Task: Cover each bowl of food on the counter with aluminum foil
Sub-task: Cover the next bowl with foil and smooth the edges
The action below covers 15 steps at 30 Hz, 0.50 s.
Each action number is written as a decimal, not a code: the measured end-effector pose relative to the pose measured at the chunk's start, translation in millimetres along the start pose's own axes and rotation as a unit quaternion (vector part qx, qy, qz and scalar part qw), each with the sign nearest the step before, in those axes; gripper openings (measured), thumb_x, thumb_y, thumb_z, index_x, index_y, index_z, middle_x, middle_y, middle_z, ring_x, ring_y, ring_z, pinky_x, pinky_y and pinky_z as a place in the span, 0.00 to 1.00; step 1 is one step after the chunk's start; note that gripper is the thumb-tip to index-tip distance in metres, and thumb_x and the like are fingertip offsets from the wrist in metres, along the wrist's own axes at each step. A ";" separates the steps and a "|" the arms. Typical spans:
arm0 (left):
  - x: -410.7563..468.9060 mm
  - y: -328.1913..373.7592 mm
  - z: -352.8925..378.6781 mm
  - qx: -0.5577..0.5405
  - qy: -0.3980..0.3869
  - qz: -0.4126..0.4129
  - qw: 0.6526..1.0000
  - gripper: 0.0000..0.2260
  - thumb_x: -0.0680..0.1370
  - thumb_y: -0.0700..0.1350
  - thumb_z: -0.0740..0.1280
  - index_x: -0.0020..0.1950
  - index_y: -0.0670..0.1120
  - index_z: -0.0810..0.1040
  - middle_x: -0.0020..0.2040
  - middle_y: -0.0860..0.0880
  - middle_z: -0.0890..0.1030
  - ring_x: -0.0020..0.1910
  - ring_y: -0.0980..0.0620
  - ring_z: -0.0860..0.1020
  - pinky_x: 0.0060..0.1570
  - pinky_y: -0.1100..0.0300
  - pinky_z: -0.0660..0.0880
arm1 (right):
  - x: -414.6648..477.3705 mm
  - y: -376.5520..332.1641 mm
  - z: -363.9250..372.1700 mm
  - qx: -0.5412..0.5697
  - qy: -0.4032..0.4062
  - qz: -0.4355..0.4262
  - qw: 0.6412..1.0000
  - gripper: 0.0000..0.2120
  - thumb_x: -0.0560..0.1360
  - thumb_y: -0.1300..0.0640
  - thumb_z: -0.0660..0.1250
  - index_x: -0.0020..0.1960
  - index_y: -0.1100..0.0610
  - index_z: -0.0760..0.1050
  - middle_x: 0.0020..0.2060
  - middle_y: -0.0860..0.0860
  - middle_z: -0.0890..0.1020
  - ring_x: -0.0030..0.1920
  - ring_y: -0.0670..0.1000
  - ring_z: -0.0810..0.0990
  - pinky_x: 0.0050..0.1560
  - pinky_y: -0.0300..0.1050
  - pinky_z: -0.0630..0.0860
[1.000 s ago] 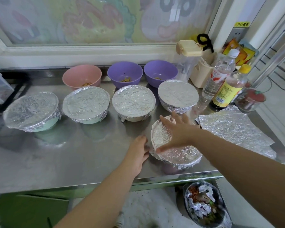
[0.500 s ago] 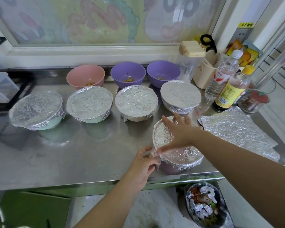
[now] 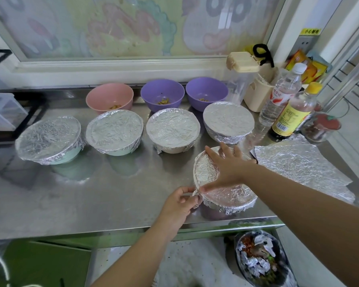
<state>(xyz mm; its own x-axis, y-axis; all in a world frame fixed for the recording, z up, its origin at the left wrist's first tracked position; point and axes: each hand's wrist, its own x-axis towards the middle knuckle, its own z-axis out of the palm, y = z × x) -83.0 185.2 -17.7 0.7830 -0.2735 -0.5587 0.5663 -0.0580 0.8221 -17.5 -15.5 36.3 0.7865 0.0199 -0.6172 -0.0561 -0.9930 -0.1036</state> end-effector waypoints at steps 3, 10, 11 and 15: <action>3.5 0.5 1.0 -0.041 0.010 -0.064 0.997 0.10 0.78 0.41 0.69 0.58 0.49 0.80 0.38 0.56 0.82 0.32 0.61 0.75 0.38 0.67 0.71 | 0.6 -0.4 0.1 -0.004 0.001 0.001 1.000 0.73 0.39 0.11 0.57 0.73 0.31 0.25 0.79 0.49 0.28 0.77 0.68 0.29 0.67 0.85 0.47; -1.0 7.1 -1.1 -0.270 0.008 -0.240 0.933 0.10 0.78 0.48 0.71 0.40 0.46 0.75 0.31 0.50 0.77 0.27 0.55 0.76 0.29 0.65 0.66 | 8.6 2.7 4.3 -0.006 0.008 -0.002 1.000 0.73 0.38 0.09 0.55 0.72 0.31 0.22 0.79 0.51 0.29 0.76 0.68 0.27 0.71 0.81 0.45; -0.9 6.7 0.0 -0.296 0.003 -0.246 0.923 0.09 0.78 0.48 0.71 0.44 0.45 0.76 0.35 0.48 0.80 0.31 0.53 0.81 0.31 0.63 0.71 | 8.7 2.5 4.5 -0.005 0.008 -0.001 1.000 0.73 0.38 0.09 0.55 0.72 0.31 0.22 0.79 0.51 0.29 0.76 0.68 0.27 0.71 0.81 0.45; 0.6 5.0 7.3 -0.380 0.007 -0.241 0.893 0.13 0.79 0.42 0.70 0.59 0.37 0.76 0.41 0.39 0.82 0.34 0.47 0.83 0.34 0.56 0.83 | 8.1 2.0 4.4 -0.002 0.008 -0.001 1.000 0.73 0.38 0.09 0.56 0.72 0.31 0.22 0.79 0.51 0.29 0.76 0.68 0.27 0.70 0.81 0.45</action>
<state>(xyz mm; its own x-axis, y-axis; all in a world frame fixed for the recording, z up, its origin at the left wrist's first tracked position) -81.5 177.7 -13.2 0.4017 -0.3806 -0.8330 0.8451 0.5044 0.1770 -14.0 -16.7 27.7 0.7960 0.0198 -0.6050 -0.0530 -0.9934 -0.1022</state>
